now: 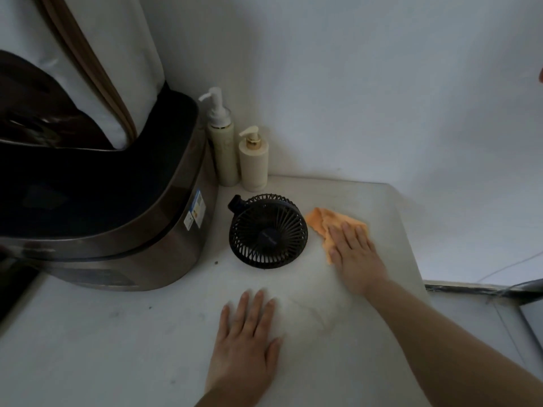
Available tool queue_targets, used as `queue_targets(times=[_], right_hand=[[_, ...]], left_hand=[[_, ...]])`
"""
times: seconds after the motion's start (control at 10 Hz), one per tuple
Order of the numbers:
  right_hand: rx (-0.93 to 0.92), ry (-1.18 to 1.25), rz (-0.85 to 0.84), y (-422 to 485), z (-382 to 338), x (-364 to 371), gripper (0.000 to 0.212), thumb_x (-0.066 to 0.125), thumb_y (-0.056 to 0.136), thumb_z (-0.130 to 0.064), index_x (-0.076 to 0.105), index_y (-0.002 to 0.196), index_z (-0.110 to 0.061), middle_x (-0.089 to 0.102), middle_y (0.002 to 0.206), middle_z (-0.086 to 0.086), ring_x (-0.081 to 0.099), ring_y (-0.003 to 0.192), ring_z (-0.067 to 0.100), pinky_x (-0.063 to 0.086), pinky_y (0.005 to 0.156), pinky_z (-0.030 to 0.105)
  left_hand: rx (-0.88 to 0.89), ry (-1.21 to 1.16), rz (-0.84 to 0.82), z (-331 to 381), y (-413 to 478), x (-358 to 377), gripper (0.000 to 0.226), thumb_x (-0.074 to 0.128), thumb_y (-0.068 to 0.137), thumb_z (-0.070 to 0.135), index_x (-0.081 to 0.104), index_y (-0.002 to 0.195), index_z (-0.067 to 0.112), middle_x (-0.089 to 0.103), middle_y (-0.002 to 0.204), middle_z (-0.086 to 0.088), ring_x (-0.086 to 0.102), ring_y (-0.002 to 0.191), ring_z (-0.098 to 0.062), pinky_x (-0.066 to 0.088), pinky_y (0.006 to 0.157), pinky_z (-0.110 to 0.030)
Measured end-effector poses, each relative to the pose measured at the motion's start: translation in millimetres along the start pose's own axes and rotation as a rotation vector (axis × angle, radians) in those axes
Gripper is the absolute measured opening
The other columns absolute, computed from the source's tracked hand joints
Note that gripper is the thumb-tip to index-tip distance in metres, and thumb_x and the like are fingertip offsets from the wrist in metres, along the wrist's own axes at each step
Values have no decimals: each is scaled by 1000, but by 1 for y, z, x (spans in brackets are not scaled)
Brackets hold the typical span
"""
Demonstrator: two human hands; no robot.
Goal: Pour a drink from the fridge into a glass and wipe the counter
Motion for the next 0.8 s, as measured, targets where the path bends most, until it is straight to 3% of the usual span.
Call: queue_targets(times=[0.2,0.4,0.5,0.6,0.7,0.8], right_hand=[[12,22,-13,16,1,-5,53,17,100,-40,-7,147,-34,-8,159,-2,-10,145,24,2,118,40],[34,41,-10,11,-2,-13,52,19,100,-38,0,147,-35,-4,159,-2,-7,146,27,6,116,49],[56,77,44,-10,-9,-16,53,24,100,-34,4,148,-29,3,159,2,-1,146,26,10,116,47],[61,65,43,-42,-16,-8,53,23,97,-38,14,148,-25,13,158,4,11,145,25,15,115,43],[63,23,-7,-74,-22,4,70,6,82,-49,22,146,-24,21,155,6,18,143,25,18,114,41],[41,42,-79,-101,-33,16,55,23,92,-37,20,146,-25,19,155,5,16,143,24,16,116,40]], left_hand=[[-8,38,2,-1,0,4,62,7,95,52,20,150,25,-4,160,6,-9,148,-15,9,114,-42],[-1,80,14,0,-1,3,59,7,96,52,10,150,28,-13,160,7,-12,148,-15,6,115,-41],[-31,101,-50,-1,-1,1,60,5,96,51,30,144,26,5,160,4,-14,147,-14,4,114,-40],[-50,84,-102,-2,-3,-1,58,5,96,50,39,135,22,38,145,3,-11,148,-17,5,113,-40],[-58,59,-186,4,-4,-7,54,17,96,48,45,134,20,52,140,-4,19,144,-26,5,112,-39],[-24,37,-324,12,0,-22,57,21,99,44,23,149,19,15,159,-2,4,149,-24,1,119,-41]])
Point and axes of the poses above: each hand's wrist, its own y-axis towards the middle knuckle, its own x-axis out of the palm, z = x × y, the point moved 6 cm from there along y, towards the middle knuckle
